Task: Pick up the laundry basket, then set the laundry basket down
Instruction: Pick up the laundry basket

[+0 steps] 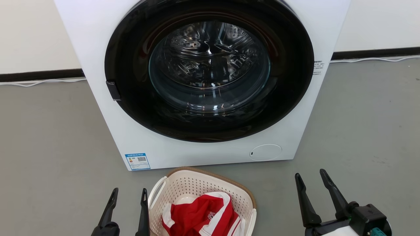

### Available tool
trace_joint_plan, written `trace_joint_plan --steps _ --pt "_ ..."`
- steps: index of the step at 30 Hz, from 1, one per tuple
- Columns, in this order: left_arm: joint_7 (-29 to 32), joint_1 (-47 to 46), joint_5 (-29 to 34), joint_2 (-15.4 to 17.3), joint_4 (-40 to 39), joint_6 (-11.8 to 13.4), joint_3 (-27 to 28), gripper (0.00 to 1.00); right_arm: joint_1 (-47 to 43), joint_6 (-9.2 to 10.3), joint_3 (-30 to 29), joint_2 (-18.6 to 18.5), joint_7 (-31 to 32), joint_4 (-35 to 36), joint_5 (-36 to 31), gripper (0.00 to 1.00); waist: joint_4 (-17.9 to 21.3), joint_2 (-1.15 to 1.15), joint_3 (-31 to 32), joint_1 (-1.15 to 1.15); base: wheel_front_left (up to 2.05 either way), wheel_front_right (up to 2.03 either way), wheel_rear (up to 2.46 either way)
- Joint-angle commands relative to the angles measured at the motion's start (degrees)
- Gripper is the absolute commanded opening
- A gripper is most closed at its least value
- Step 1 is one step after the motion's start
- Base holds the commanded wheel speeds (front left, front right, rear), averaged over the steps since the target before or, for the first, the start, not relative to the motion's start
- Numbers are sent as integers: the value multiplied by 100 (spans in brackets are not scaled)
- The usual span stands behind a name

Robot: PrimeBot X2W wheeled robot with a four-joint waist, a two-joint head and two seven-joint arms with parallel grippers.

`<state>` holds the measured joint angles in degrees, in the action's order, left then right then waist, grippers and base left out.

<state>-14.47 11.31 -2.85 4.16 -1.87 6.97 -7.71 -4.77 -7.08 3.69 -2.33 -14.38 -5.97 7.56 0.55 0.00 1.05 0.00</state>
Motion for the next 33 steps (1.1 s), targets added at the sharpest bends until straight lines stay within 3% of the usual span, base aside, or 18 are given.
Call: trace_joint_plan --steps 1,15,33 --pt "-52 -164 65 -18 -133 -30 182 100 102 -41 126 -54 -62 157 -55 100 -1 0 -7 0 0 0 0" --pt "-52 -363 67 -57 -123 -62 274 100 337 -41 68 -54 -62 183 23 100 34 0 -529 0 0 0 0" --pt "-52 -2540 109 69 1167 -359 548 100 1933 -41 -195 -54 -62 493 -28 100 144 0 -3142 0 0 0 0"
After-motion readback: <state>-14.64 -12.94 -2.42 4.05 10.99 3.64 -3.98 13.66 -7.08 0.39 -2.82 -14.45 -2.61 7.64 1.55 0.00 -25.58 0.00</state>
